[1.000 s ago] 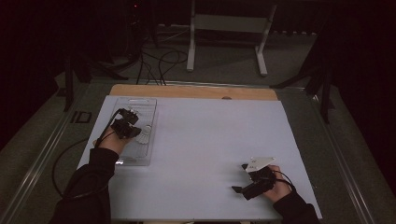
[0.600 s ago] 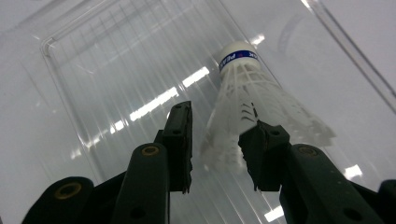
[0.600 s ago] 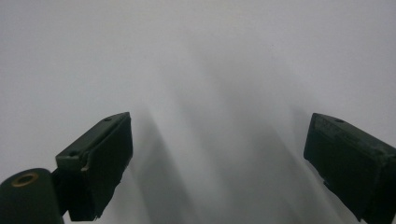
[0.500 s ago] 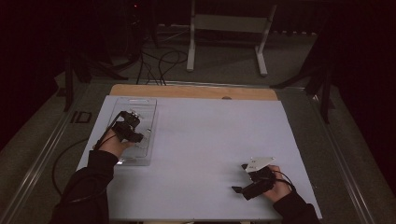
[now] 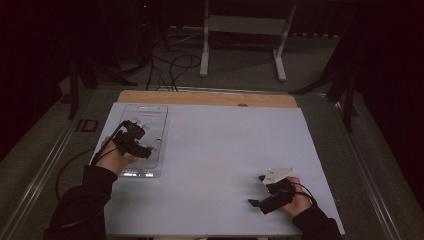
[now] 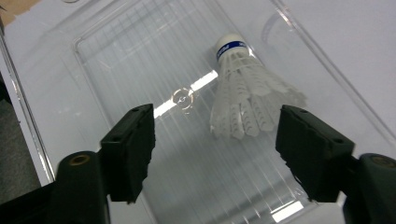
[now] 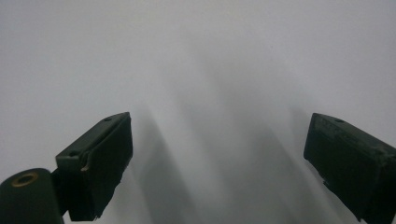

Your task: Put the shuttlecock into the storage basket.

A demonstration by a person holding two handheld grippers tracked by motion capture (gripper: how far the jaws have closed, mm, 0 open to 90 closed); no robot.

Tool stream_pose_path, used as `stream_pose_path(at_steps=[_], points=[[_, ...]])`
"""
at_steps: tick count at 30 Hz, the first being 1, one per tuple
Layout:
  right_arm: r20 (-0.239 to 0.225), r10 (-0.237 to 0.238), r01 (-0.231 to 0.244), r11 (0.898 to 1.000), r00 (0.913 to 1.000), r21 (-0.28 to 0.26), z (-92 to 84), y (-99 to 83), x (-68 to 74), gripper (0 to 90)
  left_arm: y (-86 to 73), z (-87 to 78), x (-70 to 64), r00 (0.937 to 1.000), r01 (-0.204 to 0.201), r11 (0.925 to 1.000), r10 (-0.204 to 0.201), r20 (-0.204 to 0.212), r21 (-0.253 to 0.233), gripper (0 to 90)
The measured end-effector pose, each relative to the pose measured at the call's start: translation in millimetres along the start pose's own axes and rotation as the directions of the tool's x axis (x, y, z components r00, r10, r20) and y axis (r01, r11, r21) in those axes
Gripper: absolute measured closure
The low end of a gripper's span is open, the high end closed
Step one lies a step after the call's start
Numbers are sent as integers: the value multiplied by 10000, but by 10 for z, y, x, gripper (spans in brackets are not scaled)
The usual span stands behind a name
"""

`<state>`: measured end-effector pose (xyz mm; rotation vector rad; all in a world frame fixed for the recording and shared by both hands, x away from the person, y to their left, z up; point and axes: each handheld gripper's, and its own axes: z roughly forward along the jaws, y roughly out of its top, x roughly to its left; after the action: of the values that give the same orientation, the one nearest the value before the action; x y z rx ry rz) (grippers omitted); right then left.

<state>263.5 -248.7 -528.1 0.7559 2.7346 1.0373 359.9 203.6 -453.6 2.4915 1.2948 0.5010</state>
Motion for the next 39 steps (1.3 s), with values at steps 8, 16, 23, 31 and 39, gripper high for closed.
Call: stream_pose_path(at_steps=[8, 16, 23, 31, 39], points=[[-23, 14, -14, 10000, 10000, -62, -9, 4, 0, 82, -19, -122, -23, 9993, -40, 9997, 49, 380, -249, 176], [5, 18, -18, 10000, 10000, -82, -12, 7, -2, 82, -14, -218, -3, 9955, -205, 9979, 261, 906, -621, 8], [15, 17, -17, 9999, 10000, -115, -23, 8, -5, 82, 15, -256, -34, 9933, -348, 9964, 431, 1072, -778, 4], [18, 35, -35, 9999, 10000, -129, -21, 5, -6, 82, 64, -291, -76, 9904, -460, 9941, 582, 1257, -983, 4], [54, 43, -42, 9998, 10000, -175, -28, 2, -8, 82, 112, -312, -127, 9756, -644, 9894, 898, 2005, -1298, 3]])
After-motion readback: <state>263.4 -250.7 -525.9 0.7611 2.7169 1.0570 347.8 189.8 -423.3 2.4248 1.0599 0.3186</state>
